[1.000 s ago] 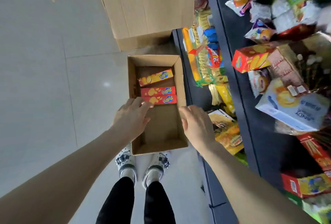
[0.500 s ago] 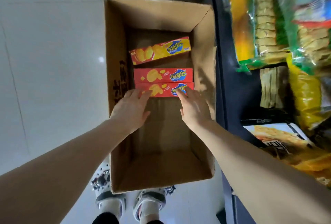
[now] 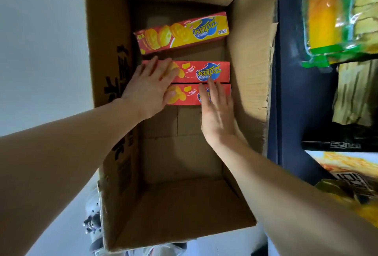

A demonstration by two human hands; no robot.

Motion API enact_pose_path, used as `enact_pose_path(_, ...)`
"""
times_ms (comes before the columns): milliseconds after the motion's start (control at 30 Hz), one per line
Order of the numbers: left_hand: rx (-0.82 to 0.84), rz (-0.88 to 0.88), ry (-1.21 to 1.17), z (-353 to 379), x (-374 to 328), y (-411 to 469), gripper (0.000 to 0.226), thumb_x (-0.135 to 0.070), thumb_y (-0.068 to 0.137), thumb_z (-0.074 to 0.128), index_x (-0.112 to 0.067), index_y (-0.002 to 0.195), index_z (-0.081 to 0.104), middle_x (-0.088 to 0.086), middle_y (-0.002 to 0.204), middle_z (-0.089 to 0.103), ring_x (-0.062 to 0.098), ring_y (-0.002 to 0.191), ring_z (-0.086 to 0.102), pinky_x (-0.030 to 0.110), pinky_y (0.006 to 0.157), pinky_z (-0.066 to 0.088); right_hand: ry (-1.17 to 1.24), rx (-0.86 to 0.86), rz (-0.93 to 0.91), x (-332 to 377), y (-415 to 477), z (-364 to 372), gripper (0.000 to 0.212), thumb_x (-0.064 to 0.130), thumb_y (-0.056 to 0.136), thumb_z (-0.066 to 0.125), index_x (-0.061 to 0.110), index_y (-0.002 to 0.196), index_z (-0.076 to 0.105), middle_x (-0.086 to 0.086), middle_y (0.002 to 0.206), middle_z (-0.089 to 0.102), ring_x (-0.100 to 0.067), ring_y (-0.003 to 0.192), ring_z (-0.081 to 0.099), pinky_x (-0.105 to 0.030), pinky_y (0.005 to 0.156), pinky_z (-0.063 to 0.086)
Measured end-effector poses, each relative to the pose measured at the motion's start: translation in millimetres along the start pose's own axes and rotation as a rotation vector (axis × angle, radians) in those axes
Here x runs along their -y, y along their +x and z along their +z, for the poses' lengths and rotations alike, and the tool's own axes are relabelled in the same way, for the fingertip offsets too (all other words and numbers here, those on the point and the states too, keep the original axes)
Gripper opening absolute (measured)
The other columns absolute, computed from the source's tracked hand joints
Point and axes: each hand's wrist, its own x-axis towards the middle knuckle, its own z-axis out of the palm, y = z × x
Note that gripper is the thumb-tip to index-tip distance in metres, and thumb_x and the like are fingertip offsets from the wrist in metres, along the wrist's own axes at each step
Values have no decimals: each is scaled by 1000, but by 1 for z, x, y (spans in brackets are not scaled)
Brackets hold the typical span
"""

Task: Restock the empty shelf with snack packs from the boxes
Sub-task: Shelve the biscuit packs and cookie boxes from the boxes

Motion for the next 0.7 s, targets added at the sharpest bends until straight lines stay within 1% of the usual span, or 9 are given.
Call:
enact_pose_path(67,-41,-8,4,1,1,2,58,-48,103,29,-28,156,16,4,165,10,33,151,7,51,122,11,5,-32,35,3,-4,1,57,5,75,67,12,131,56,-12,133,57,-37,118,54,-53,95,47)
enact_pose_path(133,-69,-16,35,2,2,4,54,-43,104,31,-29,155,18,4,164,15,33,149,13,51,120,14,-1,7,44,5,-8,0,55,12,69,80,15,120,58,-10,112,61,-34,100,57,-46,80,47)
enact_pose_path(233,-64,-19,86,2,3,7,59,-35,102,44,-28,155,19,7,162,20,35,146,20,52,119,18,-11,108,19,11,-23,1,63,24,55,90,14,109,58,-10,99,57,-32,89,57,-42,75,45)
enact_pose_path(300,-58,-21,119,3,6,8,66,-32,98,51,-29,155,17,11,157,27,38,140,26,53,117,24,16,142,30,17,-33,0,70,27,50,92,14,109,57,-10,100,56,-31,90,57,-43,77,46)
enact_pose_path(367,-42,-37,139,7,9,7,74,-30,96,55,-34,155,9,14,150,34,39,133,33,53,112,32,40,159,24,21,-37,-3,76,29,47,94,14,111,58,-11,102,56,-32,94,57,-45,79,47)
enact_pose_path(467,5,-78,95,11,6,5,86,-25,94,60,-39,153,-1,16,142,38,39,123,42,51,101,44,60,141,9,18,-38,-7,74,30,50,91,17,114,58,-11,107,55,-33,100,55,-50,86,46)
enact_pose_path(533,23,-96,7,8,0,2,86,-26,93,61,-34,155,2,17,141,36,39,121,45,48,94,50,91,156,21,15,-39,-13,70,32,57,87,20,120,56,-11,110,53,-33,104,53,-52,87,47)
enact_pose_path(633,25,-85,-85,-4,-8,-6,83,-32,93,62,-20,156,10,18,142,34,38,123,47,47,91,52,123,266,33,14,-44,-28,68,34,69,81,26,129,50,-8,115,50,-31,107,51,-46,78,49)
enact_pose_path(700,29,-96,-108,-19,-14,-15,79,-36,93,61,-14,155,17,19,140,36,38,120,50,47,89,53,127,331,52,15,-54,-42,66,35,74,77,27,132,46,-7,116,50,-30,108,51,-45,76,49)
